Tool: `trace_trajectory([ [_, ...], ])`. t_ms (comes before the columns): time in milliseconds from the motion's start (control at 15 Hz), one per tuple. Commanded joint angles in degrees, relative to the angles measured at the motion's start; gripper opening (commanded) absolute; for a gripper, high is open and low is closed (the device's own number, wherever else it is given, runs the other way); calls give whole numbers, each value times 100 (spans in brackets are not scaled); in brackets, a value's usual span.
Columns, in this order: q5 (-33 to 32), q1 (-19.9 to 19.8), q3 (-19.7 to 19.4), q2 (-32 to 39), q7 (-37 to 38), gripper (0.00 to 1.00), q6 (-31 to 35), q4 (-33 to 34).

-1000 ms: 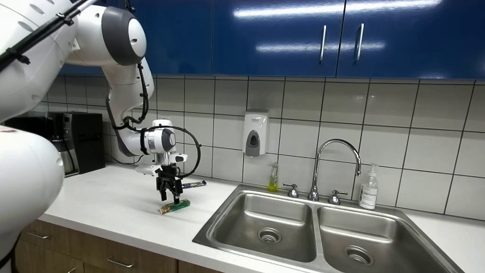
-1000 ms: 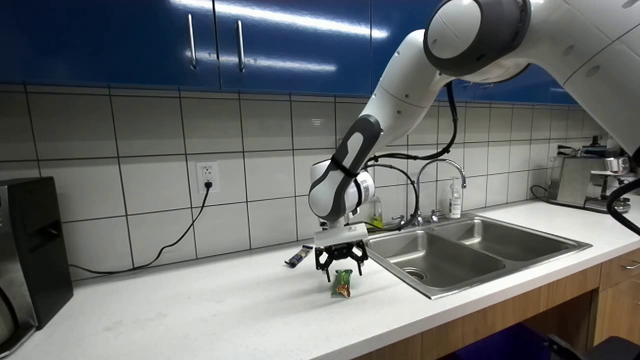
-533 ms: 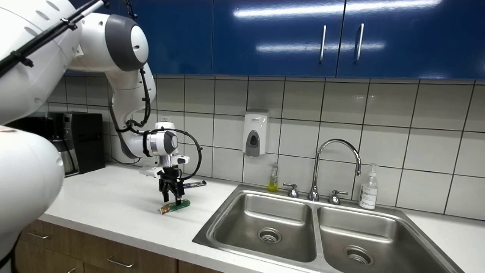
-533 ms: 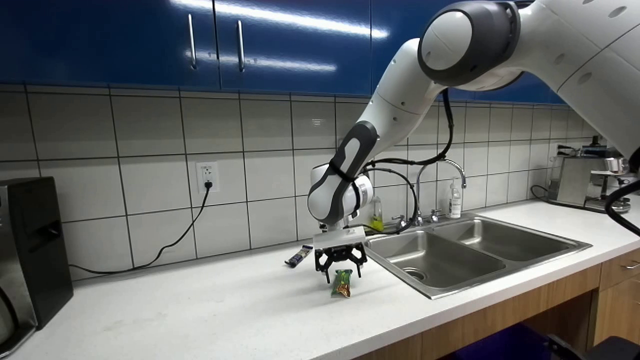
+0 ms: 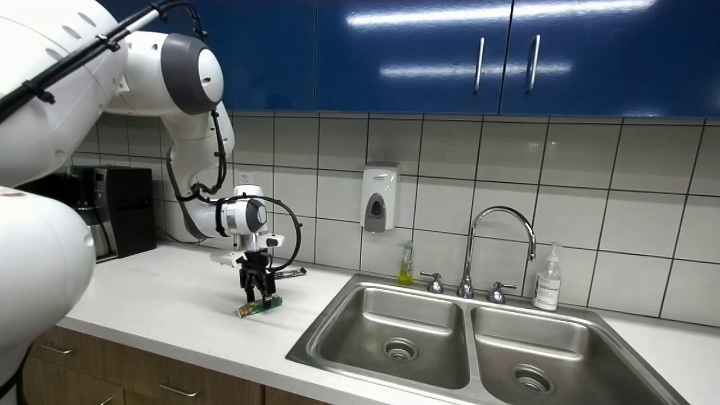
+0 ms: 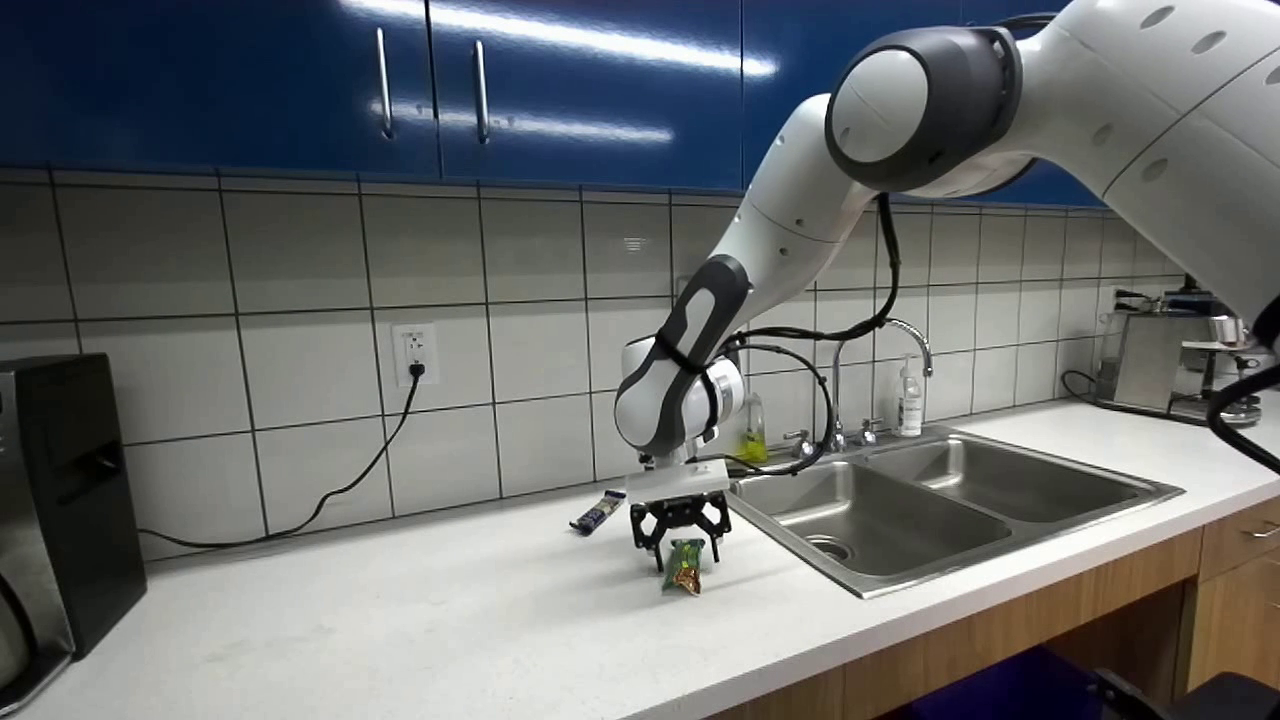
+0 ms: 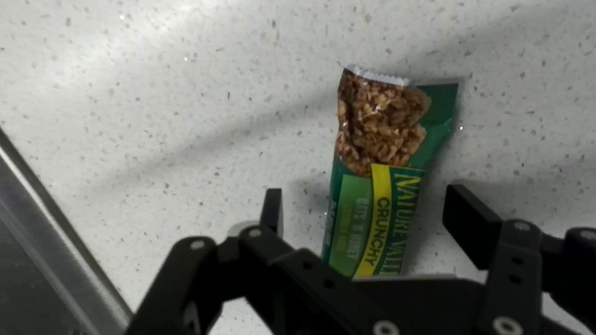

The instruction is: Put the green snack packet in the left sink

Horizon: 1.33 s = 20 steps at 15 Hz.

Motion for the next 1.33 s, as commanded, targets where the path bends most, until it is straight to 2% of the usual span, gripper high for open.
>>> trace_trajectory([
  [0, 99, -22, -16, 102, 49, 58, -67, 185],
  [333, 134, -32, -31, 129, 46, 18, -56, 243],
  [800, 114, -16, -56, 113, 31, 16, -140, 277],
  [1267, 0, 48, -150, -207, 27, 16, -283, 271],
])
